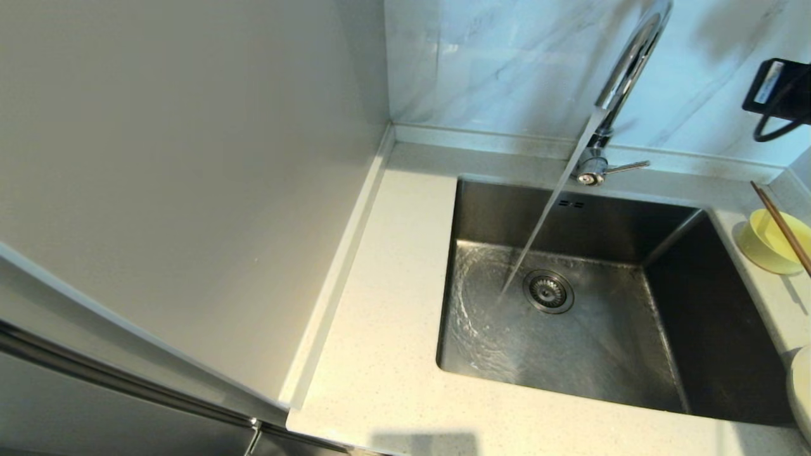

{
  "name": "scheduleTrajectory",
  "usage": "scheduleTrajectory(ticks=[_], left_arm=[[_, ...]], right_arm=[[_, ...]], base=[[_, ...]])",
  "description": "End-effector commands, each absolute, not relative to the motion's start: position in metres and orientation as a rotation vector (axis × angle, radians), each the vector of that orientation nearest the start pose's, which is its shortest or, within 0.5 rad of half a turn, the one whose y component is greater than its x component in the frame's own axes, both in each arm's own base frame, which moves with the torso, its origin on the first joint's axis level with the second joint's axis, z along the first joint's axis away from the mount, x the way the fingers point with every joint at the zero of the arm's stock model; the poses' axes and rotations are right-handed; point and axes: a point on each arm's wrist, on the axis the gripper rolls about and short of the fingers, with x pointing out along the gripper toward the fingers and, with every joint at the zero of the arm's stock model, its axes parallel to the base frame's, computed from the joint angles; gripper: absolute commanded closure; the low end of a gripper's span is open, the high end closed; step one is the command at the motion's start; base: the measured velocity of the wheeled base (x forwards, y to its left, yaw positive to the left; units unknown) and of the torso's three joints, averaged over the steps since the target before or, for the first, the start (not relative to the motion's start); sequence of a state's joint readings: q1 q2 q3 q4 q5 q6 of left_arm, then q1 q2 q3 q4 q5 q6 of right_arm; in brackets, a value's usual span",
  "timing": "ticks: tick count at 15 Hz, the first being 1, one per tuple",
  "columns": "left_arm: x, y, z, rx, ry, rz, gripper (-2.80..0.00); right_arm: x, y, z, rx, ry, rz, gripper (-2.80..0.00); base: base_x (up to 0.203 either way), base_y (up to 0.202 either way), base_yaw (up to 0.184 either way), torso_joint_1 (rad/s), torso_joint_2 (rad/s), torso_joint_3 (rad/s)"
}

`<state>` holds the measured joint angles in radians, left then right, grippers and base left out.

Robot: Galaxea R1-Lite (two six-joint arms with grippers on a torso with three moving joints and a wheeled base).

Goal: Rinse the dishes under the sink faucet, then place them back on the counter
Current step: Turn on the faucet, then pick up the plate

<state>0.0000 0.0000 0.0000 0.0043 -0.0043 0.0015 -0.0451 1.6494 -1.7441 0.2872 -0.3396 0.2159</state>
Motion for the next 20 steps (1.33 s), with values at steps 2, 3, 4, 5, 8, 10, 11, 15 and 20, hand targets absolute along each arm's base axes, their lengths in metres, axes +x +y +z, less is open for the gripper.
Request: scheduleTrajectory(ticks=[2,3,4,5,8,10,11,15,20], left_arm=[[-0.023,0.000,0.075,0.002,0.005,-0.005,0.00],[-0.023,0.000,0.075,0.002,0.005,-0.005,0.00],[-0.023,0.000,0.075,0.002,0.005,-0.005,0.00],[-0.023,0.000,0.075,0.002,0.005,-0.003,0.00],[-0.023,0.000,0.075,0.002,0.005,-0.005,0.00],[-0.023,0.000,0.075,0.002,0.005,-0.005,0.00],[-0.023,0.000,0.075,0.002,0.005,-0.004,0.00],[-0.023,0.000,0.075,0.002,0.005,-0.005,0.00],[-0.023,0.000,0.075,0.002,0.005,-0.005,0.00]], right_arm=[[0.201,-0.018,0.374,0.142,0.239,-0.412,0.00],[0.177,-0.016,0.363,0.112,0.309,-0.411,0.00],[0.156,-0.015,0.350,0.077,0.378,-0.409,0.00],[0.139,-0.014,0.332,0.039,0.458,-0.408,0.00],[0.110,-0.013,0.281,-0.032,0.650,-0.409,0.00],[0.100,-0.018,0.258,-0.030,0.735,-0.464,0.00],[0.096,-0.021,0.254,-0.019,0.756,-0.484,0.00],[0.102,-0.027,0.250,0.077,0.786,-0.514,0.00],[0.120,-0.035,0.239,0.135,0.849,-0.522,-2.80]], base=[[0.000,0.000,0.000,0.000,0.00,0.000],[0.000,0.000,0.000,0.000,0.00,0.000],[0.000,0.000,0.000,0.000,0.00,0.000],[0.000,0.000,0.000,0.000,0.00,0.000],[0.000,0.000,0.000,0.000,0.00,0.000],[0.000,0.000,0.000,0.000,0.00,0.000],[0.000,0.000,0.000,0.000,0.00,0.000],[0.000,0.000,0.000,0.000,0.00,0.000],[0.000,0.000,0.000,0.000,0.00,0.000]])
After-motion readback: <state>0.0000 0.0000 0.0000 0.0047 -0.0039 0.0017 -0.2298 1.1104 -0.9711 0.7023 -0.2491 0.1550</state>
